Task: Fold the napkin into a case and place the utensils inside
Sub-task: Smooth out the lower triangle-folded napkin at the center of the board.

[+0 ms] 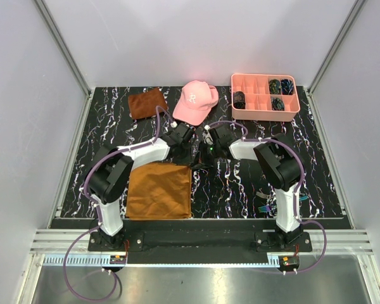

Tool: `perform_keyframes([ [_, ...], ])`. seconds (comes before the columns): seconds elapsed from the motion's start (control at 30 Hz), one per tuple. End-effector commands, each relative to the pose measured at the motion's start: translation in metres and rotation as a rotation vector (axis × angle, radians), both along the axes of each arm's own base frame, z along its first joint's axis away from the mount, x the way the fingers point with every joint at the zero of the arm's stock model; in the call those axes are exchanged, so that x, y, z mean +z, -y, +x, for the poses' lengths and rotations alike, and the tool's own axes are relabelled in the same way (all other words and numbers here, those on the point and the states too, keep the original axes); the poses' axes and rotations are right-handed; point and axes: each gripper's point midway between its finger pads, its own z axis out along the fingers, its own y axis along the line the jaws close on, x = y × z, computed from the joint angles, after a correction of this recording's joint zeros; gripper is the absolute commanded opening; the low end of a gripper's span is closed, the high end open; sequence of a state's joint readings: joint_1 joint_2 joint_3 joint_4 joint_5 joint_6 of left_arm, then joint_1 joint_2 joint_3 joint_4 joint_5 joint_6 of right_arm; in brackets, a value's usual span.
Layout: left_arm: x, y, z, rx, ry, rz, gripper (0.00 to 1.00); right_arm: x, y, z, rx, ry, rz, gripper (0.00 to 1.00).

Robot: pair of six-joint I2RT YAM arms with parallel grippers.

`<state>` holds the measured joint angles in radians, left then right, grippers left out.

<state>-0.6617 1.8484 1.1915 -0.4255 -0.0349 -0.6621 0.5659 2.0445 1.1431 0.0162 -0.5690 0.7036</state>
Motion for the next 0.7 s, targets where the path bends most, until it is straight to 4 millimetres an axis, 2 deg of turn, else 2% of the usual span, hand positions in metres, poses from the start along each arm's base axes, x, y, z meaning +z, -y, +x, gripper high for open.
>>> perform_keyframes([
  [0.0, 0.009, 0.017, 0.017, -0.009, 0.056, -0.039, 0.0, 0.024, 0.006, 0.014, -0.016, 0.078, -0.051, 0.04],
  [0.17, 0.009, 0.017, 0.018, -0.01, 0.062, -0.041, 0.0, 0.035, 0.021, 0.013, -0.033, 0.107, -0.121, 0.06],
  [0.33, 0.015, 0.026, 0.02, -0.018, 0.068, -0.082, 0.0, 0.046, 0.029, 0.001, -0.031, 0.114, -0.119, 0.07],
  [0.6, 0.025, 0.026, 0.018, -0.002, 0.082, -0.112, 0.0, 0.036, 0.023, 0.0, -0.012, 0.087, -0.1, 0.06],
  [0.63, 0.025, 0.031, 0.016, -0.015, 0.071, -0.14, 0.0, 0.035, 0.024, -0.001, -0.017, 0.084, -0.104, 0.06],
  [0.67, 0.024, 0.034, 0.016, -0.02, 0.068, -0.15, 0.04, 0.037, 0.025, 0.0, -0.019, 0.092, -0.104, 0.06],
])
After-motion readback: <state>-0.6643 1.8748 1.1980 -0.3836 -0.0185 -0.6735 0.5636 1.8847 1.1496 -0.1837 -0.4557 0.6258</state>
